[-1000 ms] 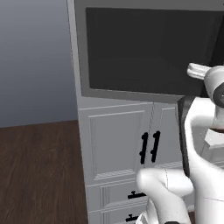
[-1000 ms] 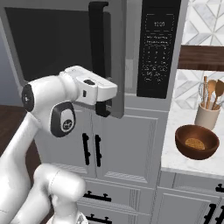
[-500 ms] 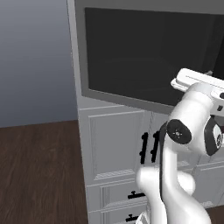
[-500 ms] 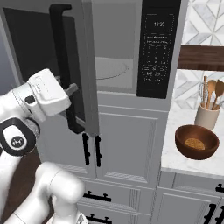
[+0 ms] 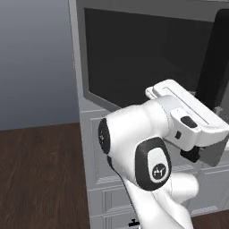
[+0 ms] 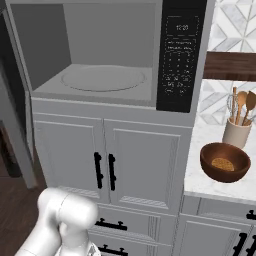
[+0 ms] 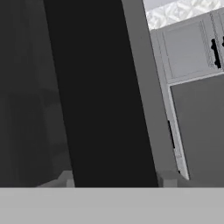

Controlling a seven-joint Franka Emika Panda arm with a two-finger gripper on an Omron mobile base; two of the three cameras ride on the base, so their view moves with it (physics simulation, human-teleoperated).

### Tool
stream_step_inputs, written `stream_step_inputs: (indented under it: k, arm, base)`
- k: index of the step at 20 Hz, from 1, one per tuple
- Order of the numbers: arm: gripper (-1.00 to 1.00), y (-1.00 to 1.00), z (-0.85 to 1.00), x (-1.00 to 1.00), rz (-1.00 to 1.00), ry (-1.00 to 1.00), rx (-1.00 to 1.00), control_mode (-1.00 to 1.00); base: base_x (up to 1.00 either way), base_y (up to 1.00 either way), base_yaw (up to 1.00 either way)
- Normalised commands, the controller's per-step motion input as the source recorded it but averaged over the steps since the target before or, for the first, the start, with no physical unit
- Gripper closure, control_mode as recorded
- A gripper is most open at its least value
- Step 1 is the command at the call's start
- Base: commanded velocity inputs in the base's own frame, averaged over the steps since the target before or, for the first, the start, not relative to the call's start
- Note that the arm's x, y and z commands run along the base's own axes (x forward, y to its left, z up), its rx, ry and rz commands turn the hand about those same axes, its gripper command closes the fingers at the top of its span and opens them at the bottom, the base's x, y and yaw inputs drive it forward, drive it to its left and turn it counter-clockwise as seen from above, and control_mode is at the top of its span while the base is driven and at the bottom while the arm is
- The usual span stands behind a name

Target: Open the microwave, place the bowl with waffle inside the microwave, then close the microwave door and turn it on.

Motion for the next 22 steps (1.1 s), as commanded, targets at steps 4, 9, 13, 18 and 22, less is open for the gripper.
stream_step_inputs:
  k: [4, 9, 13, 18, 22]
  arm:
    - [1.0, 0.81, 0.24, -0.54, -0.2, -0.09, -0.32, -1.0]
    - [-1.0, 0.56, -0.15, 0.42, -0.05, 0.1, -0.11, -1.0]
    - [-1.0, 0.36, -0.24, 0.57, 0.0, 0.17, -0.04, -1.0]
    - [-1.0, 0.09, -0.31, 0.31, 0.08, 0.11, 0.0, -1.0]
    - [-1.0, 0.19, -0.25, 0.03, 0.26, 0.0, 0.0, -1.0]
  base:
    - [0.0, 0.0, 0.0]
    - [0.0, 0.0, 0.0]
    - [0.0, 0.0, 0.0]
    - [0.0, 0.0, 0.0]
    - [0.0, 0.0, 0.0]
